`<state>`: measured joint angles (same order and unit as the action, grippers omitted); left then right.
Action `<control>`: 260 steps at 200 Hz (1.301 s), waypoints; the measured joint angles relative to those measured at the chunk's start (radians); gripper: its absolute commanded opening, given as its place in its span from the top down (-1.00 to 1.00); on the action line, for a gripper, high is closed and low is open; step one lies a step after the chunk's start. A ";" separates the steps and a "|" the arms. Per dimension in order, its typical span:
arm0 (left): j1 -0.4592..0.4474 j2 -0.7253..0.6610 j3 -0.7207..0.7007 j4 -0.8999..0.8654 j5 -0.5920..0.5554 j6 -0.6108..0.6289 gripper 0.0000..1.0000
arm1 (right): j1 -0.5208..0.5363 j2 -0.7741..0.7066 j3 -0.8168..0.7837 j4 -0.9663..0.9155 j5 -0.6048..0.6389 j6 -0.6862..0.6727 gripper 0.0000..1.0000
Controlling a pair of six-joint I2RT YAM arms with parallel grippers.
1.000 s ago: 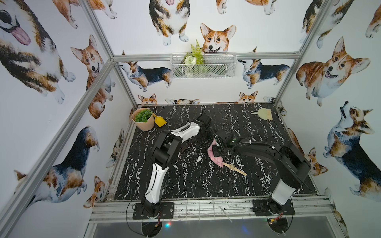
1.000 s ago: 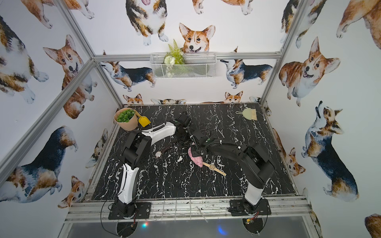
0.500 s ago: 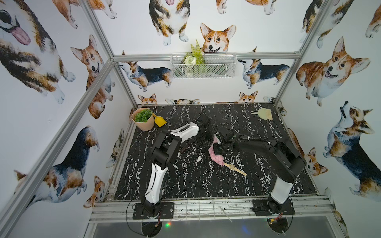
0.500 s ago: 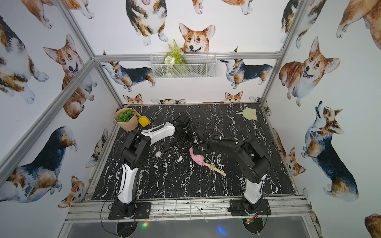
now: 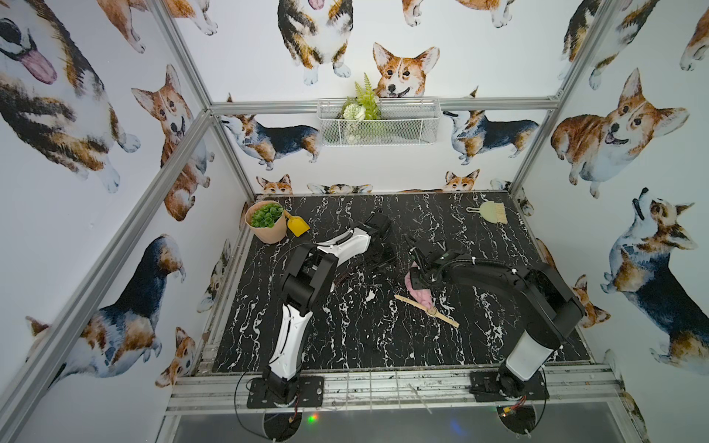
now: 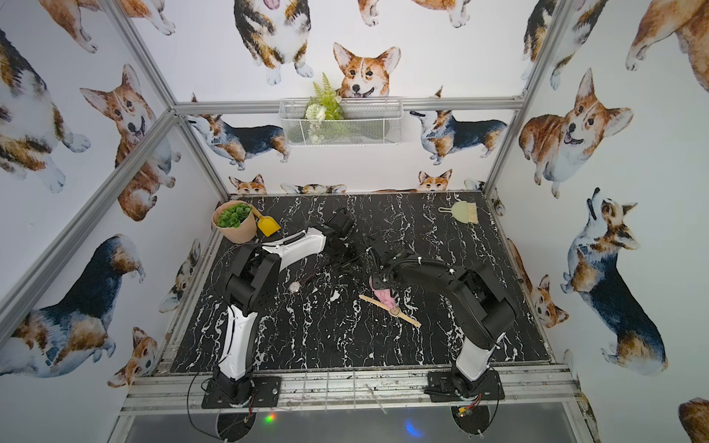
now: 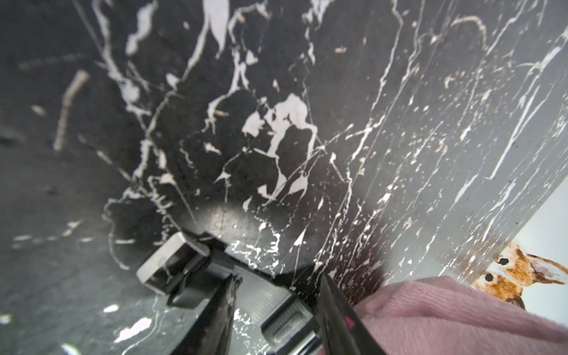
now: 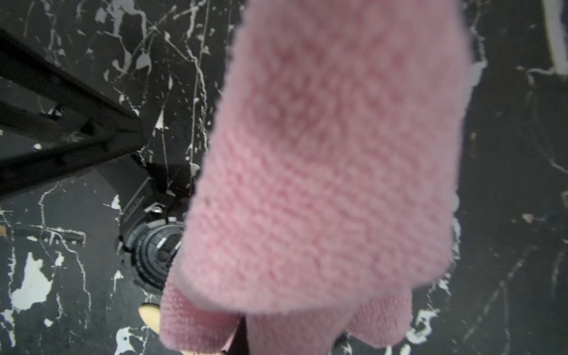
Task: Wipe the watch dial
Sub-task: Wipe the dirt from the watch dial.
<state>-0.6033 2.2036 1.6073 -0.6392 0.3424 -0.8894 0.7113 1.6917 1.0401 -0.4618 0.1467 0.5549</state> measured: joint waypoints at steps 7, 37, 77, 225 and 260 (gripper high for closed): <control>0.000 0.000 0.000 0.000 0.000 0.000 0.05 | 0.000 -0.022 -0.005 -0.005 0.006 0.002 0.89; 0.000 0.000 0.000 0.000 0.000 0.000 0.05 | -0.006 -0.076 -0.027 0.016 -0.019 0.003 0.81; 0.000 0.000 0.000 0.000 0.000 0.000 0.05 | -0.012 -0.045 -0.005 0.110 -0.114 0.020 0.60; 0.000 0.002 0.002 -0.003 0.000 -0.001 0.06 | -0.018 0.073 -0.004 0.182 -0.078 -0.020 0.87; 0.000 0.004 0.004 -0.006 0.000 -0.003 0.06 | -0.024 0.032 -0.054 0.054 0.028 -0.037 0.86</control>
<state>-0.6033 2.2074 1.6112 -0.6449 0.3420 -0.8921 0.6868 1.7237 0.9863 -0.4076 0.1745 0.5182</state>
